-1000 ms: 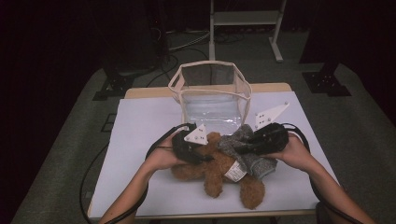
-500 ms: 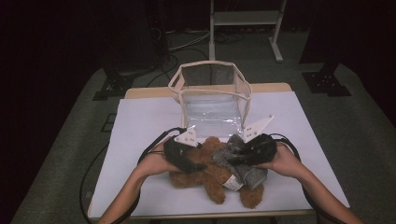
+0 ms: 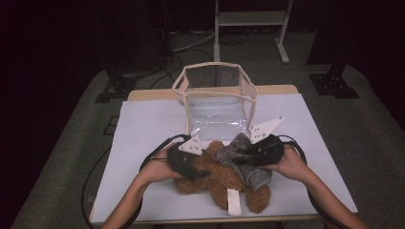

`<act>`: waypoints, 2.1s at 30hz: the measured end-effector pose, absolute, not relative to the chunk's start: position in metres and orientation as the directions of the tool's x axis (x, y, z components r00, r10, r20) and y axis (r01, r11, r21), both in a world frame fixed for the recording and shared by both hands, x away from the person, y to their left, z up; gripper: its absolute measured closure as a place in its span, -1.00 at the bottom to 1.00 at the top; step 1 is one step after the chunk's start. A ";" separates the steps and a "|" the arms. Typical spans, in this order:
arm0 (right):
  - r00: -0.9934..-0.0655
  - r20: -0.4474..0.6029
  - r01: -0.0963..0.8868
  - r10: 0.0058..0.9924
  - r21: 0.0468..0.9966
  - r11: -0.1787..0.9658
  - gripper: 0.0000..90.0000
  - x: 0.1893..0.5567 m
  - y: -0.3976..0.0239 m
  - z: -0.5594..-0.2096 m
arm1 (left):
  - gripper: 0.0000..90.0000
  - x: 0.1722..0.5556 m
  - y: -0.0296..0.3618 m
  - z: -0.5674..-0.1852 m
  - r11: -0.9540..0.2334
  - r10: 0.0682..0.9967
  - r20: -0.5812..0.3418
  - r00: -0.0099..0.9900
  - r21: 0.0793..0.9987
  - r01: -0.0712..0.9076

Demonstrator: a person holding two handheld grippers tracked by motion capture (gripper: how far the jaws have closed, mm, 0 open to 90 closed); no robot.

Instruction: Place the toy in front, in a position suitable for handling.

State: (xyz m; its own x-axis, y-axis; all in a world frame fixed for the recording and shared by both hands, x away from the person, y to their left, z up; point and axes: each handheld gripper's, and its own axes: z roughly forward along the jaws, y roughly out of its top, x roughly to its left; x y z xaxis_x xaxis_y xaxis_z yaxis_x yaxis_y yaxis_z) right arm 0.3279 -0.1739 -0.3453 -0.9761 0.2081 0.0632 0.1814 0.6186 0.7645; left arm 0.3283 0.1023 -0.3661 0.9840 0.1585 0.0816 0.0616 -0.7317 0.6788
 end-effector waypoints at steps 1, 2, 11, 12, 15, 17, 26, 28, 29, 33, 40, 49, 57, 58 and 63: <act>-0.975 0.066 0.186 0.213 0.766 0.615 0.75 0.327 -0.177 -0.347 | -0.32 0.327 0.103 -0.364 -0.729 0.163 0.081 0.983 0.682 0.065; -0.974 0.065 0.187 0.217 0.770 0.610 0.75 0.326 -0.181 -0.348 | -0.32 0.326 0.104 -0.363 -0.730 0.166 0.084 0.983 0.680 0.065; -0.958 0.104 0.240 0.269 0.802 0.546 0.74 0.310 -0.213 -0.362 | -0.31 0.323 0.108 -0.366 -0.724 0.180 0.087 0.980 0.686 0.072; -0.956 0.111 0.246 0.272 0.807 0.537 0.74 0.309 -0.217 -0.364 | -0.31 0.324 0.108 -0.365 -0.728 0.180 0.087 0.980 0.682 0.073; -0.951 0.126 0.265 0.284 0.806 0.530 0.75 0.307 -0.224 -0.369 | -0.31 0.324 0.108 -0.365 -0.732 0.178 0.087 0.980 0.677 0.073; -0.949 0.125 0.268 0.291 0.804 0.531 0.74 0.306 -0.228 -0.371 | -0.31 0.324 0.108 -0.365 -0.723 0.186 0.083 0.979 0.686 0.079; -0.958 0.034 0.202 0.285 0.785 0.586 0.74 0.312 -0.205 -0.345 | -0.32 0.327 0.101 -0.370 -0.732 0.195 0.081 0.977 0.676 0.090; -0.964 0.025 0.182 0.265 0.789 0.587 0.74 0.316 -0.193 -0.340 | -0.32 0.328 0.100 -0.369 -0.734 0.192 0.084 0.978 0.674 0.086; -0.966 0.015 0.171 0.258 0.787 0.593 0.74 0.318 -0.186 -0.339 | -0.32 0.328 0.100 -0.368 -0.737 0.190 0.087 0.978 0.671 0.083; -0.973 0.014 0.156 0.231 0.777 0.610 0.74 0.325 -0.170 -0.341 | -0.33 0.327 0.110 -0.361 -0.726 0.207 0.094 0.974 0.682 0.088; -0.955 0.072 0.236 0.287 0.772 0.590 0.75 0.340 -0.189 -0.351 | -0.37 0.322 0.139 -0.351 -0.700 0.264 0.101 0.959 0.704 0.118; -0.970 -0.014 0.149 0.241 0.750 0.644 0.74 0.330 -0.160 -0.337 | -0.28 0.324 0.142 -0.369 -0.681 0.271 0.055 0.961 0.717 0.151; -0.991 -0.045 0.058 0.129 0.719 0.692 0.74 0.320 -0.109 -0.344 | -0.29 0.323 0.139 -0.370 -0.684 0.269 0.060 0.961 0.715 0.147; -0.991 -0.051 0.051 0.125 0.717 0.695 0.74 0.319 -0.108 -0.345 | -0.29 0.323 0.141 -0.370 -0.684 0.267 0.059 0.962 0.715 0.145; -0.987 -0.017 0.092 0.159 0.755 0.650 0.74 0.316 -0.136 -0.344 | -0.28 0.322 0.144 -0.372 -0.669 0.277 0.050 0.960 0.727 0.155</act>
